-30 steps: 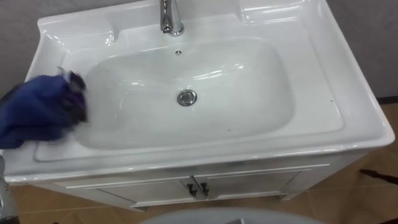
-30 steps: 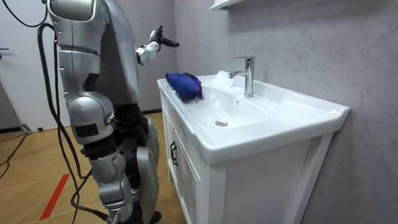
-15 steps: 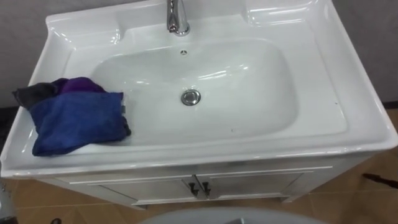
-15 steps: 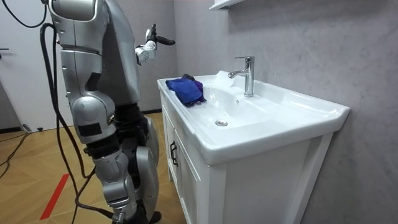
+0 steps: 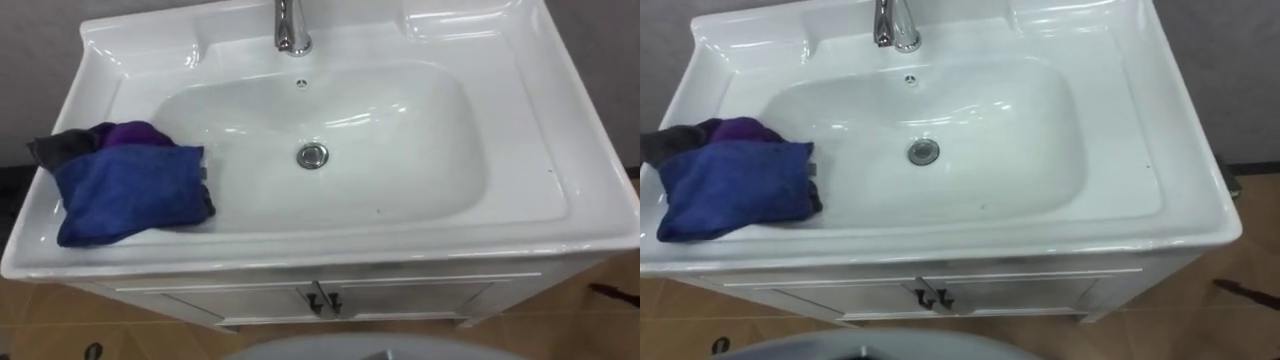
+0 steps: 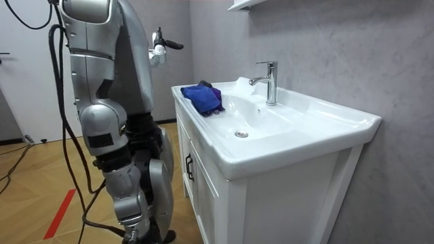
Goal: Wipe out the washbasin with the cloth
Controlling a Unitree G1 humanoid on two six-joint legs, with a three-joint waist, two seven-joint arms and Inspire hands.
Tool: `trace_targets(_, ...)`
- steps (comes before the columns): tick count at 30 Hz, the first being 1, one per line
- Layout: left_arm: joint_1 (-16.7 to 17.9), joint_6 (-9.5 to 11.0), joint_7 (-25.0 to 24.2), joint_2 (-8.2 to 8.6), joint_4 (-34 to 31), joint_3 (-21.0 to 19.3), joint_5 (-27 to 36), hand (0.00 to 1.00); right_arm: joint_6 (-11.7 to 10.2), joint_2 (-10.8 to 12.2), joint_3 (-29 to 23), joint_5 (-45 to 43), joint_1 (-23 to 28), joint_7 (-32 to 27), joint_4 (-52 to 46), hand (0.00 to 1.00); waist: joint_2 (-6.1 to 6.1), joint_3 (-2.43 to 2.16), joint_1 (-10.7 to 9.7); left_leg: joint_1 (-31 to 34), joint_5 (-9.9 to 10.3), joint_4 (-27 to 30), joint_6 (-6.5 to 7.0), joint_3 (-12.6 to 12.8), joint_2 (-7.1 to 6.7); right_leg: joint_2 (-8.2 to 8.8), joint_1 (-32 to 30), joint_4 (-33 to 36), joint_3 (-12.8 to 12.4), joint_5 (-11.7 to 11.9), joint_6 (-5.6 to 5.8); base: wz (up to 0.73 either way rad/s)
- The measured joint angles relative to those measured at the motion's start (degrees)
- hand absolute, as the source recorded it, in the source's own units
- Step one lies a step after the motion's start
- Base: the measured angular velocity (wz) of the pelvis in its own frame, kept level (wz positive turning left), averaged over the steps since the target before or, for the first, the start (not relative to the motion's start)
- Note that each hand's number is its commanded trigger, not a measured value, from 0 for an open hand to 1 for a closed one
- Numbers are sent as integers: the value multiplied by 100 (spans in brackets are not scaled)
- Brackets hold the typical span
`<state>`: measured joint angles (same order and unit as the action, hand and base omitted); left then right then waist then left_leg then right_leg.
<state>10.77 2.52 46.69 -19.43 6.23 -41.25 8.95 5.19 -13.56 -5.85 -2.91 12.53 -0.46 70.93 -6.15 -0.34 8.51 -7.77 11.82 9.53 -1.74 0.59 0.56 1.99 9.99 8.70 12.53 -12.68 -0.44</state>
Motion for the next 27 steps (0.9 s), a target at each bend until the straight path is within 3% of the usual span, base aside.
trace_targets(2,22,-4,-1,-51,370,-187,54,0,0,-4,-3,-156,-45,1,-3,0,-15,-22,51,34,-3,8,6,-75,-17,6,-5,-2,23,-10,10,10)
trace_targets(6,180,-2,72,-181,974,-462,176,0,-4,-39,13,-193,-99,-14,-61,0,-21,-40,385,24,-5,17,8,-123,-39,33,4,-3,111,-18,22,9)
trace_targets(16,753,-4,162,-107,2264,-577,929,0,-19,-125,199,-168,-241,156,-233,0,39,-29,736,205,-52,99,90,-466,-195,174,15,1,512,-90,107,23)
trace_targets(19,930,0,129,-46,2743,-399,931,0,-15,-164,220,-182,-259,248,-234,0,104,-48,720,318,-54,175,94,-608,-253,222,8,16,684,-106,134,28)
trace_targets(21,1168,1,93,178,2859,-304,953,0,-15,-158,220,-178,-297,329,-216,0,139,-58,678,325,-72,173,122,-714,-287,252,22,36,764,-123,149,14)
trace_targets(22,1210,4,94,210,2954,-225,962,0,-14,-164,230,-170,-303,326,-202,0,150,-57,655,324,-79,172,135,-735,-300,261,36,47,793,-135,159,28)
trace_targets(25,1382,-10,-90,354,3494,279,959,0,-11,-186,237,-31,-299,317,-164,0,204,-58,563,293,-84,182,143,-809,-348,306,101,106,877,-162,194,17)
trace_targets(27,1441,14,-232,412,3893,606,935,0,-17,-184,232,33,-339,318,-110,0,271,-35,508,300,-85,181,144,-814,-344,304,99,106,867,-163,193,0)
